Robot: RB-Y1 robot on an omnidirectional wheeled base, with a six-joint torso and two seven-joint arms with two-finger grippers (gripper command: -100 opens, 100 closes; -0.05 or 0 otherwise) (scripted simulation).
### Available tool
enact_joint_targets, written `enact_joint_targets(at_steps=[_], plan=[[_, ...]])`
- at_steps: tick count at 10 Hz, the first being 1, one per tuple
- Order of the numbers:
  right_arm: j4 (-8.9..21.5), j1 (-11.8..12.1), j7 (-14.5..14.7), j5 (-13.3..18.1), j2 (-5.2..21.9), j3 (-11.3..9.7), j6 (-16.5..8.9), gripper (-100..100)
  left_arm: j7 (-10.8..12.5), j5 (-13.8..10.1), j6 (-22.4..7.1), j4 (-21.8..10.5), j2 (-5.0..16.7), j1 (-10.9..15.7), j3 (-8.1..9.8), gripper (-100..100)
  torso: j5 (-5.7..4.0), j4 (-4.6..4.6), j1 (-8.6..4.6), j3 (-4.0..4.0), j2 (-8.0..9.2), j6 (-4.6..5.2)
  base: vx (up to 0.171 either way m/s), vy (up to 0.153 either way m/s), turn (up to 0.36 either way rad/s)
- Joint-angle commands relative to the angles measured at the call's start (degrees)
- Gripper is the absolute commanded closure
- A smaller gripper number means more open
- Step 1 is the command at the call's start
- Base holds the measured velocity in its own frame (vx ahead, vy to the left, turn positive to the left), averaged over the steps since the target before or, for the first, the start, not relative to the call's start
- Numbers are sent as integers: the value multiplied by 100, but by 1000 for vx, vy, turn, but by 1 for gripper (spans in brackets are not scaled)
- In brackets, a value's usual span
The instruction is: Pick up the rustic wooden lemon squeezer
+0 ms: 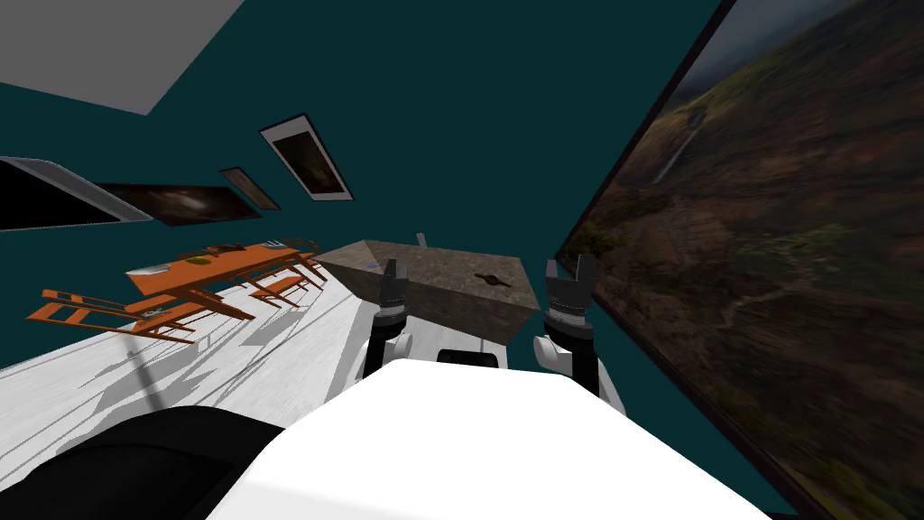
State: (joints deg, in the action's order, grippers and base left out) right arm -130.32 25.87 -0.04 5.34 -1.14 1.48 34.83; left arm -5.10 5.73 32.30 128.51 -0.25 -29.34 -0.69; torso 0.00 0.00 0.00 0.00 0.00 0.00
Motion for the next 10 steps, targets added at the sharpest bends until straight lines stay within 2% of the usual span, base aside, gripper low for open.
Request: enact_joint_targets(at_steps=[1,6,9,10], plan=[[81,12,64,34,236,-48,-1,-100,0,0,0,0,0,0,0,0,0,0,0,0,0,0,-23,36,-92],[555,67,354,255,1031,-233,-72,-100,0,0,0,0,-1,1,-1,0,7,4,32,11,19,0,-52,84,-83],[1035,110,605,510,1583,-358,-196,-100,0,0,0,0,-1,1,-1,0,13,6,58,16,27,0,-74,147,-76],[1061,110,605,510,1668,-358,-196,-100,0,0,0,0,-1,1,-1,0,12,6,55,17,29,0,-45,94,-25]])
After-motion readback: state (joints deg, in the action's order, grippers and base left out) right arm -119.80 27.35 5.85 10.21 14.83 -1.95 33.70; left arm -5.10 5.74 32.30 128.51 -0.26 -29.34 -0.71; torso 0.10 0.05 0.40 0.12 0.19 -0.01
